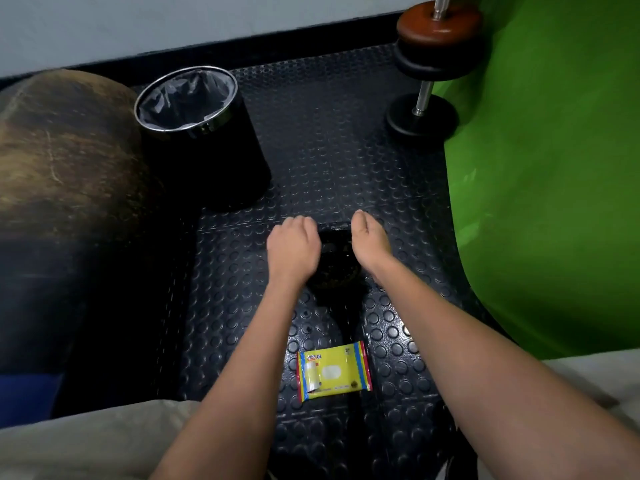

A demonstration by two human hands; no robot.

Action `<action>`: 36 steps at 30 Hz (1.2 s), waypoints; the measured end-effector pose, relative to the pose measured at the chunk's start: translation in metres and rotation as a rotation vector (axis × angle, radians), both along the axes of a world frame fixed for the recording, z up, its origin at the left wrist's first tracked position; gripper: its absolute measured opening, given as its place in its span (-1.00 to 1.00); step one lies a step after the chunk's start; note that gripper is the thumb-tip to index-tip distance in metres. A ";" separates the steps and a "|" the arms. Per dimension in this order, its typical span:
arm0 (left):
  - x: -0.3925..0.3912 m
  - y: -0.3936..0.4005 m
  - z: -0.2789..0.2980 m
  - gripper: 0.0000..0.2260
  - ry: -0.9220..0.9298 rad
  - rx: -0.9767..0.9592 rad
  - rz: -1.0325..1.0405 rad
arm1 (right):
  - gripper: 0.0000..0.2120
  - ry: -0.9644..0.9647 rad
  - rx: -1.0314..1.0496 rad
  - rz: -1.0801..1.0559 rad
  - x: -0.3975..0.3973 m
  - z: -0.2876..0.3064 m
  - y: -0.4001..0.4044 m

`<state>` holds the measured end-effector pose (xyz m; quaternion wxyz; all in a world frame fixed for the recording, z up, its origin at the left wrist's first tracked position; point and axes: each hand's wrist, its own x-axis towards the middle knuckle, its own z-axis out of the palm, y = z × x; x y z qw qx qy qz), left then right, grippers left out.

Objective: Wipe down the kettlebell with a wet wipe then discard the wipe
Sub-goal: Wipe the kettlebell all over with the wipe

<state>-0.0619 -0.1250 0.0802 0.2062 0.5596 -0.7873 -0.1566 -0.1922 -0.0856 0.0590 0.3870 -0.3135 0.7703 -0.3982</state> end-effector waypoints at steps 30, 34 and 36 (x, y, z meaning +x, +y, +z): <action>0.033 -0.019 -0.015 -0.61 0.539 0.693 0.412 | -0.49 -0.081 -0.019 0.024 -0.005 0.008 0.005; 0.012 -0.025 0.017 -0.62 -0.073 0.521 0.078 | -0.49 -0.001 0.005 0.047 -0.003 0.011 0.008; -0.002 -0.028 0.026 -0.57 -0.260 0.510 0.003 | -0.50 0.064 0.022 0.067 -0.002 0.010 0.007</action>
